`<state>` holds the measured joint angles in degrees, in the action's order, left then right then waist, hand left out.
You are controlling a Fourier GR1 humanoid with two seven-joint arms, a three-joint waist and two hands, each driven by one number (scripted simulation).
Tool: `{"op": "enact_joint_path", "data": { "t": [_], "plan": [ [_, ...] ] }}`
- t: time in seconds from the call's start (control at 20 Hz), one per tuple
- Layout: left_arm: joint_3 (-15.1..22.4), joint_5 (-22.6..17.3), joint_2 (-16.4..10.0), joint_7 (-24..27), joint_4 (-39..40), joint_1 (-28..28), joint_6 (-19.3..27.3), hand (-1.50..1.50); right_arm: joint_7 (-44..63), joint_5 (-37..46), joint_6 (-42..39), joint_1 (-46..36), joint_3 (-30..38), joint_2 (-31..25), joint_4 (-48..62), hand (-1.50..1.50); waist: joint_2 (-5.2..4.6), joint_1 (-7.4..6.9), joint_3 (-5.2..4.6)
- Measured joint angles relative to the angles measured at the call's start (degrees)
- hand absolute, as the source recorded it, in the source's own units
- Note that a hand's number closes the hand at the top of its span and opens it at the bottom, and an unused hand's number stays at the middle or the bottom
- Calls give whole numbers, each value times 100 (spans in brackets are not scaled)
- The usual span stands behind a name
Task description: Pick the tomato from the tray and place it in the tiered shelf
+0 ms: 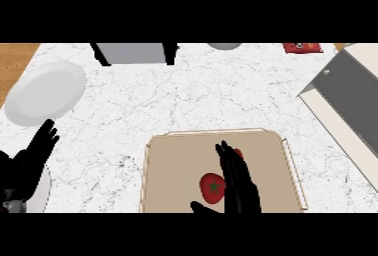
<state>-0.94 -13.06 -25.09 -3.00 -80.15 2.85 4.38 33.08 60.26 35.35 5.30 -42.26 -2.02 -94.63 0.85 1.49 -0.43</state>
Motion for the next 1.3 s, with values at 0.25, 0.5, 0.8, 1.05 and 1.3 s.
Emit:
{"op": "enact_joint_path", "data": {
  "t": [0.25,0.5,0.8,1.05,1.3],
  "plan": [
    [25,24,34,-30,-71,-54,21,0,1244,945,-1766,20,-310,101,-238,-150,-27,-42,-1],
    [41,2,44,-23,-120,-18,-65,0,2293,1169,-3754,-230,-623,154,-610,-150,-57,-142,13],
    [2,2,41,-146,-154,-94,-122,0,2834,906,-4948,-775,-802,61,-759,-150,-78,-185,30],
    [-6,122,130,-197,23,-321,-75,0,2893,578,-5260,-1128,-651,86,-679,-150,-88,-169,36],
    [-102,148,169,-85,88,-302,-164,0,2756,622,-5416,-1057,-479,90,-456,-150,-85,-159,40]
  ]
}}
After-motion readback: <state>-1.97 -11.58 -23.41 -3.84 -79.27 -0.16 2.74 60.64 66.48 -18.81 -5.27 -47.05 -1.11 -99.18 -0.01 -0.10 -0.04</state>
